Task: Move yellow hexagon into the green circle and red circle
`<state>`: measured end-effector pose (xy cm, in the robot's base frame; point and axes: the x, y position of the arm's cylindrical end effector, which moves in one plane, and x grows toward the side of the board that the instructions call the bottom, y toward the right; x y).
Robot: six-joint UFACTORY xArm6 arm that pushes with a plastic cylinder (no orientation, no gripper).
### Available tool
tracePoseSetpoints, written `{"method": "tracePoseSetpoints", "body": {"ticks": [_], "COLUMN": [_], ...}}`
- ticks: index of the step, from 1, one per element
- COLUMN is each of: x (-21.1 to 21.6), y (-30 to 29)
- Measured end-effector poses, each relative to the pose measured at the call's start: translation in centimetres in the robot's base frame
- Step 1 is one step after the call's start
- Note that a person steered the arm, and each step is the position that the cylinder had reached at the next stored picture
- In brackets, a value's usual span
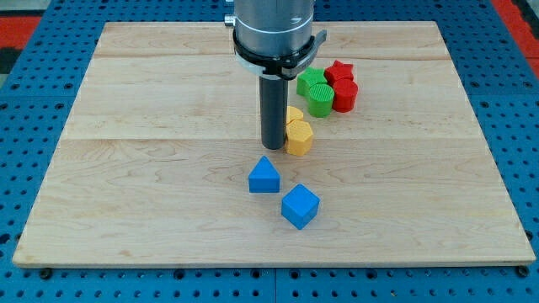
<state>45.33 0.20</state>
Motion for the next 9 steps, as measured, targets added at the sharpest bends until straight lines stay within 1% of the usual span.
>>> {"method": "tracePoseSetpoints", "body": {"ticks": [2,4,5,6,7,9], "x": [1.5,0.8,1.8,3.8,3.5,-2.1], "y": [0.3,2.8,2.9,3.3,4.4,4.4]}}
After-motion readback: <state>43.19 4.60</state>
